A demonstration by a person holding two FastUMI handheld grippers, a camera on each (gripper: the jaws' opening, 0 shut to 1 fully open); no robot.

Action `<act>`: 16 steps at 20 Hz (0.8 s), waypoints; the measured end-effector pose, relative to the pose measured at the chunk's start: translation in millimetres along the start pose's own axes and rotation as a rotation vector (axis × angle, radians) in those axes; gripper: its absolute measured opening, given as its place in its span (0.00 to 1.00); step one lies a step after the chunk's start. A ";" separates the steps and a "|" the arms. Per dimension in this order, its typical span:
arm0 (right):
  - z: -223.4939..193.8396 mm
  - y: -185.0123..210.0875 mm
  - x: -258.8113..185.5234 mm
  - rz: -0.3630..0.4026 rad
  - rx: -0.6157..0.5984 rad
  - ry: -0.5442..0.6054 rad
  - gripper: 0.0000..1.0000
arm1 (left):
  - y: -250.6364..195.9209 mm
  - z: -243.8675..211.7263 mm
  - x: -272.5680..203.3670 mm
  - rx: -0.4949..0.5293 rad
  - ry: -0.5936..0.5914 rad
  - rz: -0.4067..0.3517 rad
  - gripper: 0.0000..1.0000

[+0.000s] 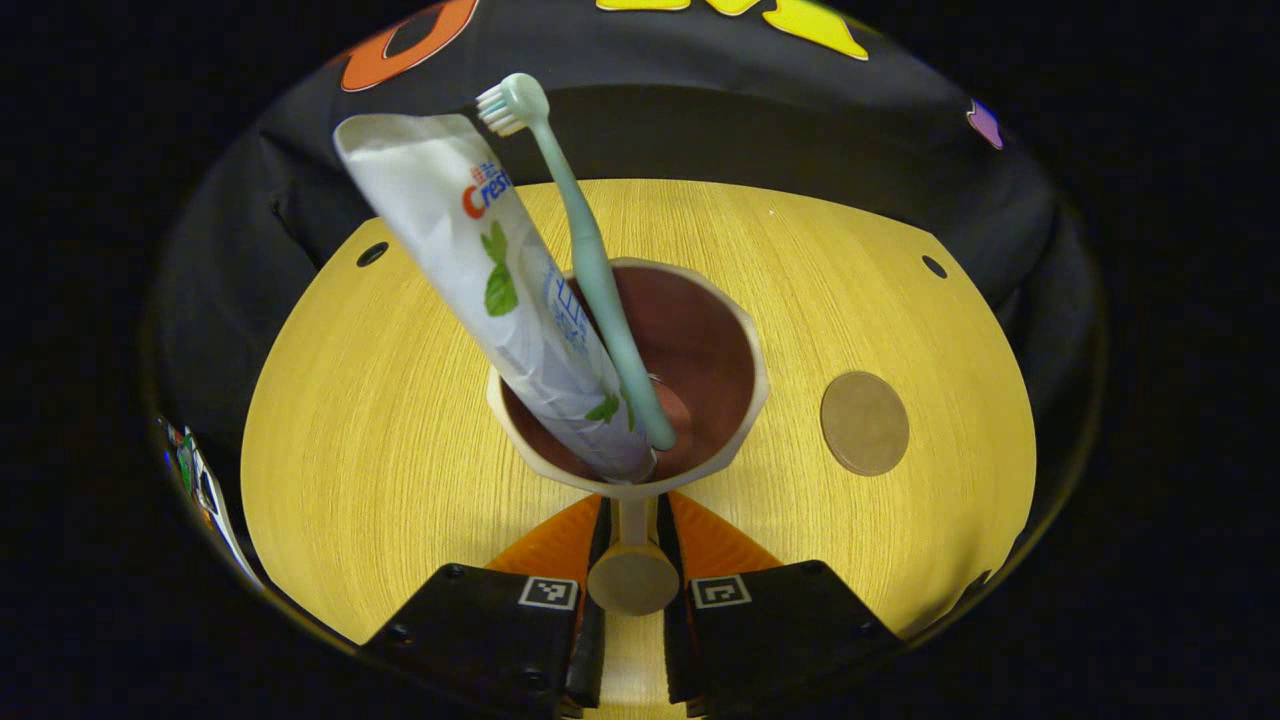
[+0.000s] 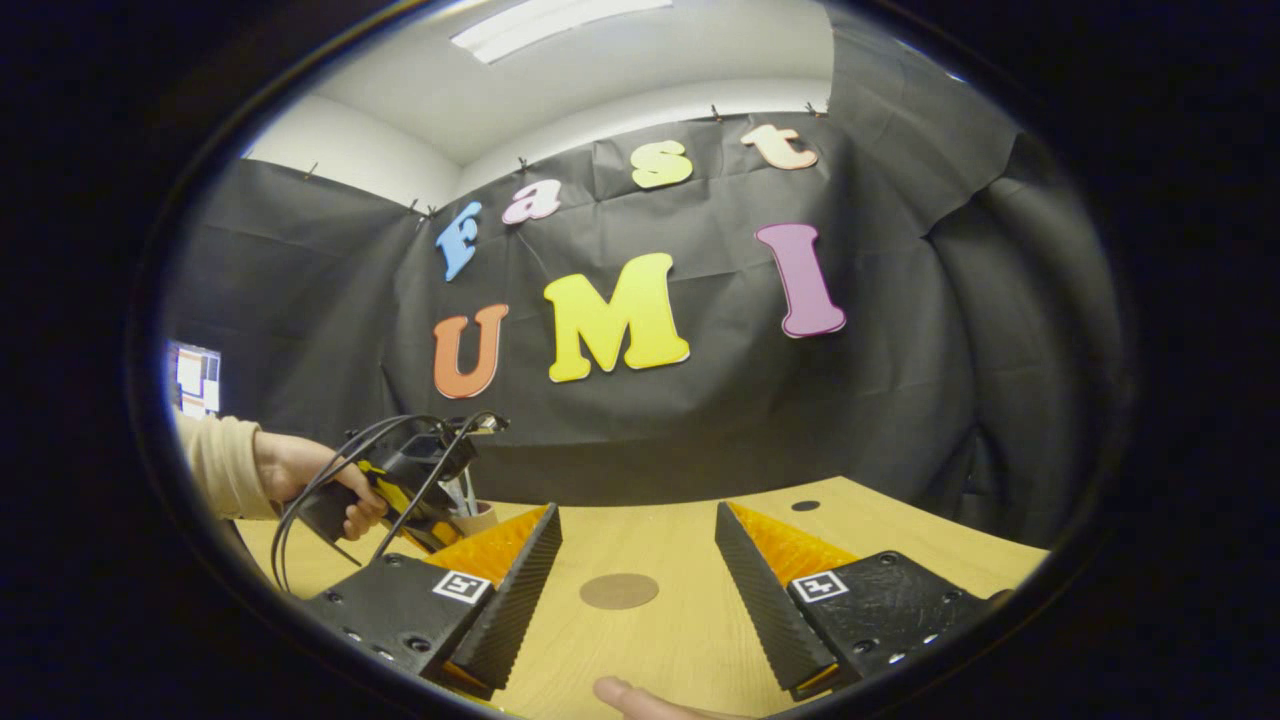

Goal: Put the toothbrush and toothpaste on the desktop into the cup, then pick up the cup and place it on the coaster on the desktop.

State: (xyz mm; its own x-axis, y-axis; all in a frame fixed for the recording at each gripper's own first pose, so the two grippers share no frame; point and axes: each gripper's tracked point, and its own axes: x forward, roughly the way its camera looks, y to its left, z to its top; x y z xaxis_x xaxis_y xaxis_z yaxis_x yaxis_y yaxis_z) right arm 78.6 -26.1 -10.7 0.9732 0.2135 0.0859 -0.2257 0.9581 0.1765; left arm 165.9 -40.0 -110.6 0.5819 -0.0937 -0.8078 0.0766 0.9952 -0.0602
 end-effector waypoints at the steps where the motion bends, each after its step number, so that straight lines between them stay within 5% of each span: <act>1: 0.7 -1.0 0.7 -0.002 -0.003 0.000 0.93 | -4.4 1.6 -3.7 0.008 -0.011 -0.001 0.27; 16: 5.5 -67.1 -0.9 -0.109 0.006 -0.006 0.93 | -156.6 23.5 -3.4 0.218 0.025 -0.135 0.27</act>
State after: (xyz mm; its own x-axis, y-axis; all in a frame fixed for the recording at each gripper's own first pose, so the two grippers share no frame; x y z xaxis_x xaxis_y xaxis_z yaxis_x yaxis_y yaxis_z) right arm 92.6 -91.6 -17.2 0.9916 0.1071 0.0723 -0.1191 0.9743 0.1911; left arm 171.0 -196.3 -84.6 0.5342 -0.2221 -0.8157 0.3268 0.9441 -0.0430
